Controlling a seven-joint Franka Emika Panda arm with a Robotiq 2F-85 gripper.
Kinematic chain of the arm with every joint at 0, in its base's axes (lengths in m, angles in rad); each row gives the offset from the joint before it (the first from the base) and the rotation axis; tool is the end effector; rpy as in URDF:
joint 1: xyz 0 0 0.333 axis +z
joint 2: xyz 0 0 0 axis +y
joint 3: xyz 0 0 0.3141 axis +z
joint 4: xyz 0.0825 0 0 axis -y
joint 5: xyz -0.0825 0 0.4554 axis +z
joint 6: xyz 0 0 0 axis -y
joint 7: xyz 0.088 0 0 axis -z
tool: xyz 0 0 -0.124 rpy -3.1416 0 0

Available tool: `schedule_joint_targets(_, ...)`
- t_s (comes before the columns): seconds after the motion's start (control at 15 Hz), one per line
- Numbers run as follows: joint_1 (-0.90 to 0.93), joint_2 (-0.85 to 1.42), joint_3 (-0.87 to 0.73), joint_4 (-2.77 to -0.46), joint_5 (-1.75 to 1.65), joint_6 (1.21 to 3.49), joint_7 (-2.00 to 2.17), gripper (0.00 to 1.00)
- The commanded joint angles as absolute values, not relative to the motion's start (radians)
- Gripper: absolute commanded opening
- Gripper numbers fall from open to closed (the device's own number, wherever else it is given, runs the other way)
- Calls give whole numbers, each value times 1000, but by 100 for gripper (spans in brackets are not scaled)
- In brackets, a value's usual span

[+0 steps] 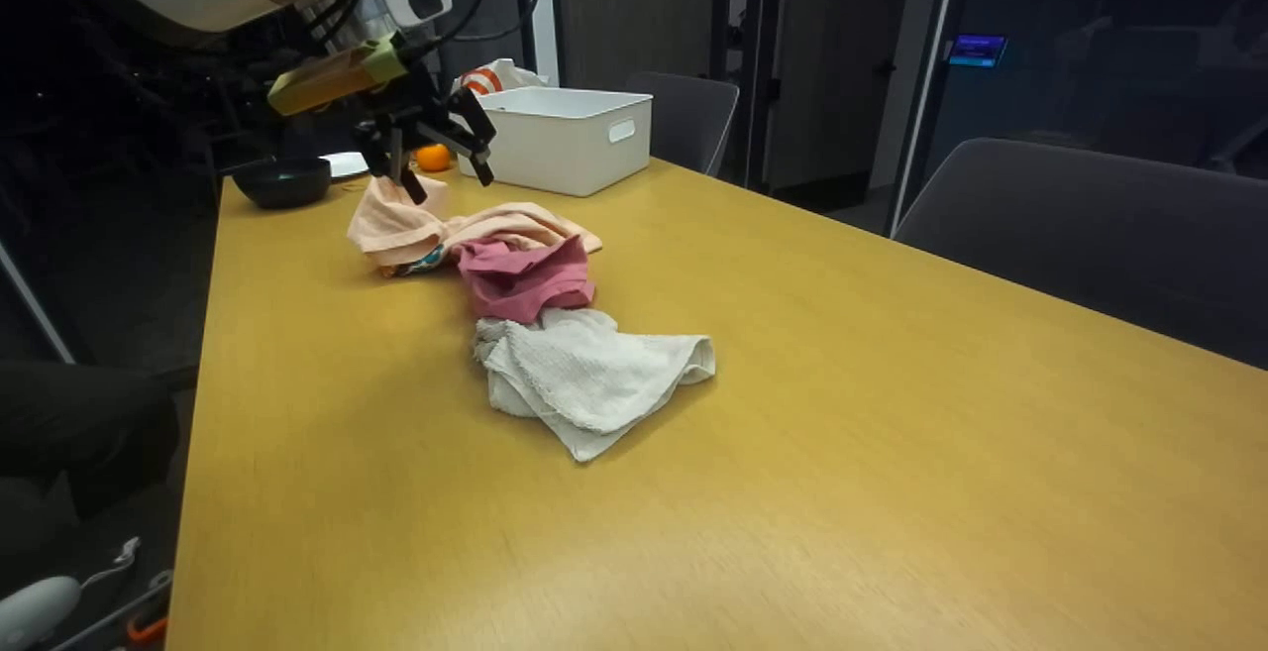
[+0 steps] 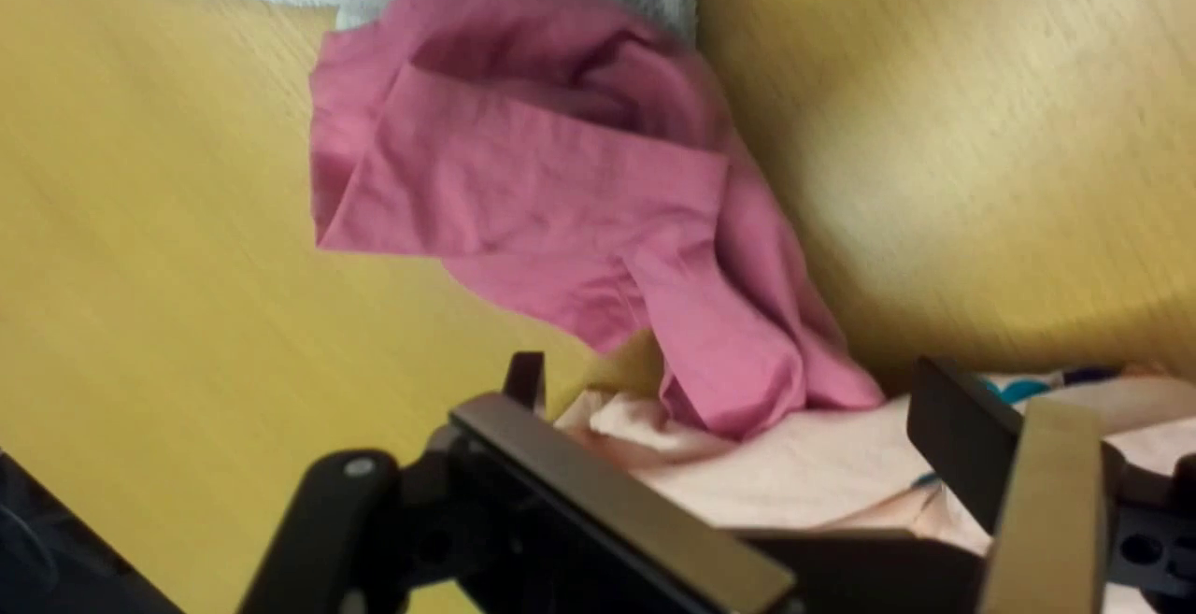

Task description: Move the peach shirt to the left and the pink shirt to the right

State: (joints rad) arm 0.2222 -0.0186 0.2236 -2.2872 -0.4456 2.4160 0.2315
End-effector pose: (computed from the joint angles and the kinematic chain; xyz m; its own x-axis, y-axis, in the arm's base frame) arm 0.5308 0.2457 0.3104 0.8385 0.5198 0.1633 0.4583 -0.8350 0.3045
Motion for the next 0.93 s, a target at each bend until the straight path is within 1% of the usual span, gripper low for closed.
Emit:
schedule_joint_targets(0.0,220,-19,225,-2295,-443,2406,223,100)
schedule_joint_targets(0.2,218,-11,224,-2309,-490,2427,241,100)
schedule_joint_targets(0.67,217,148,170,-2272,-715,2564,335,100)
schedule_joint_targets(0.87,216,212,149,-2244,-683,2569,291,100)
